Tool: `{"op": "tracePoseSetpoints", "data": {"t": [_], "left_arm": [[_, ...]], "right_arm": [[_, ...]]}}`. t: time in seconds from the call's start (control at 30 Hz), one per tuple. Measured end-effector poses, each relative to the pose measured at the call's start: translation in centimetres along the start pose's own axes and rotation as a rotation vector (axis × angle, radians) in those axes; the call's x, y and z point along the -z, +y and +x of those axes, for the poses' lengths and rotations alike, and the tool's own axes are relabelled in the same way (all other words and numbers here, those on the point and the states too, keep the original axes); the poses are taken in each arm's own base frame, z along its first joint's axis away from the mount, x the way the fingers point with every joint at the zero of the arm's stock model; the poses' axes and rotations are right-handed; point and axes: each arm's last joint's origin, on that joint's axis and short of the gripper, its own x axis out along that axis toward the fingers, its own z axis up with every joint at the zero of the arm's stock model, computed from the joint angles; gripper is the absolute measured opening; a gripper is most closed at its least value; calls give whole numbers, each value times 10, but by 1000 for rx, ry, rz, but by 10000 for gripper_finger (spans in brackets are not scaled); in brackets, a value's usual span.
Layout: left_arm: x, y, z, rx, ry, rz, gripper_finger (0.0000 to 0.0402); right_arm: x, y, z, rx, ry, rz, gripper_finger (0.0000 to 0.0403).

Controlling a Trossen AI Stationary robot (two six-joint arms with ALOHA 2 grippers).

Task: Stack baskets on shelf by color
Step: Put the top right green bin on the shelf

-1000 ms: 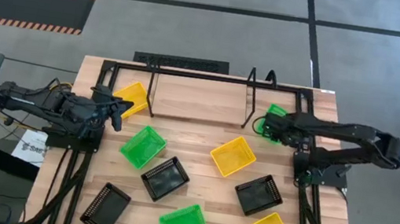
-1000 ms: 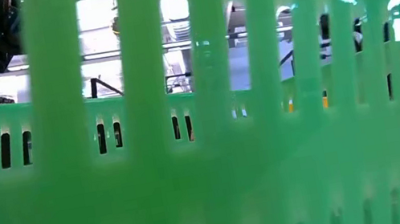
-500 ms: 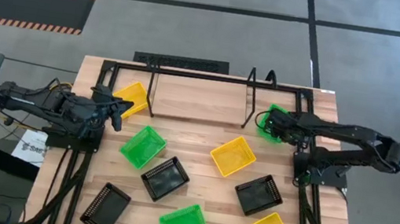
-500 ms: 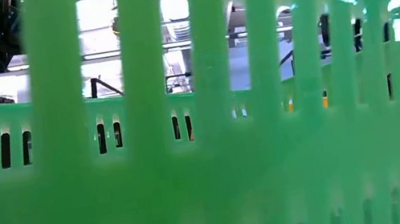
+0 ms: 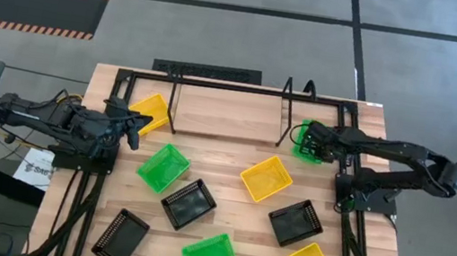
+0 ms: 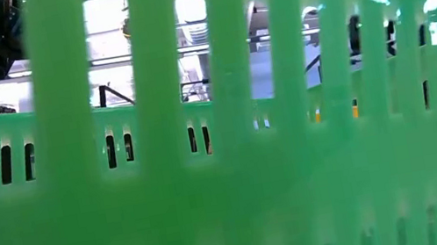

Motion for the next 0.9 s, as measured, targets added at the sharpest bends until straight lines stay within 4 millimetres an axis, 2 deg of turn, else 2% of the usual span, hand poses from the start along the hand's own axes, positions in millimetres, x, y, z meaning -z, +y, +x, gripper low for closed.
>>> {"op": "tracePoseSetpoints", "data": {"t": [0.17, 0.3, 0.43, 0.53, 0.73, 0.9], "left_arm": [[0, 0, 0, 0, 0, -10, 0], [0, 0, 0, 0, 0, -17, 0], [0, 0, 0, 0, 0, -18, 0], [0, 0, 0, 0, -1, -18, 0], [0, 0, 0, -1, 0, -25, 0], [0, 0, 0, -1, -1, -26, 0]], "right_arm": [[1, -3, -7, -27, -13, -26, 6], [2, -7, -30, -63, -26, -68, 4], [3, -11, -70, -127, -66, -115, 3], [4, -15, -105, -198, -113, -151, 3], [2, -28, -176, -236, -268, -169, 3], [-1, -18, -227, -398, -412, -198, 3]]}}
